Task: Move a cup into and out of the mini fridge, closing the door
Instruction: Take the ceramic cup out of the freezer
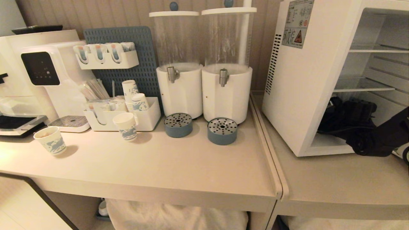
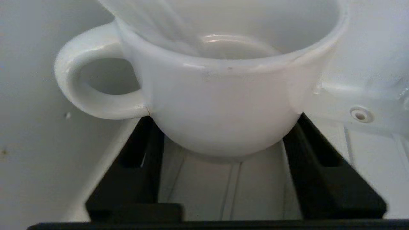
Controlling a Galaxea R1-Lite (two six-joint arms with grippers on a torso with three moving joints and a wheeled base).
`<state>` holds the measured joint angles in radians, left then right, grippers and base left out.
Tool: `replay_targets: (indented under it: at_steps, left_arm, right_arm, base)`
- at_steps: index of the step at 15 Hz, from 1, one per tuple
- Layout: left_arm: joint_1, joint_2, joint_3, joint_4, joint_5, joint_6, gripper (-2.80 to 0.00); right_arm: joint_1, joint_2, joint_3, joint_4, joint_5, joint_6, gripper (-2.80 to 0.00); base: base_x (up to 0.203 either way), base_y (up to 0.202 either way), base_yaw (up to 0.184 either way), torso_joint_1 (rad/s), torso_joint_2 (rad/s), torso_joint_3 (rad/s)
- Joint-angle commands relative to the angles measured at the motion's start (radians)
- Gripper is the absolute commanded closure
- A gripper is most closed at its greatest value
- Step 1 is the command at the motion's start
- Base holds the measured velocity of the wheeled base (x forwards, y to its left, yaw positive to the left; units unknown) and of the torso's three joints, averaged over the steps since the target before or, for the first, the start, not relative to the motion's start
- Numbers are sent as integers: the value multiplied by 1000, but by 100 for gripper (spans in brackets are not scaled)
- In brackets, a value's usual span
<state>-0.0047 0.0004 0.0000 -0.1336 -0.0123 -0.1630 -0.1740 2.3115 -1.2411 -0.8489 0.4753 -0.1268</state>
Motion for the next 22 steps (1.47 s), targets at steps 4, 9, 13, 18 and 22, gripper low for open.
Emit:
replay_targets:
  at_steps: [4, 9, 13, 18, 22]
  left_arm:
    - [0, -5, 40, -1, 0, -1, 0]
    - [0, -5, 40, -1, 0, -1, 0]
    - [0, -5, 40, -1, 0, -1, 0]
    - [0, -5, 40, -1, 0, 0, 0]
    - [0, -5, 40, -1, 0, 0, 0]
  right_arm:
    - [-15, -24, 35, 10, 12, -1, 0]
    - [-56, -85, 120, 1, 66, -2, 0]
    - [-86, -122, 175, -6, 69, -8, 0]
    - [-93, -164, 263, -63, 88, -8, 0]
    - [-103, -194, 294, -67, 99, -8, 0]
  base:
    - [0, 0, 0, 0, 0, 0]
    - [0, 0, 0, 0, 0, 0]
    - [0, 0, 0, 0, 0, 0]
    - [0, 0, 0, 0, 0, 0]
    - [0, 0, 0, 0, 0, 0]
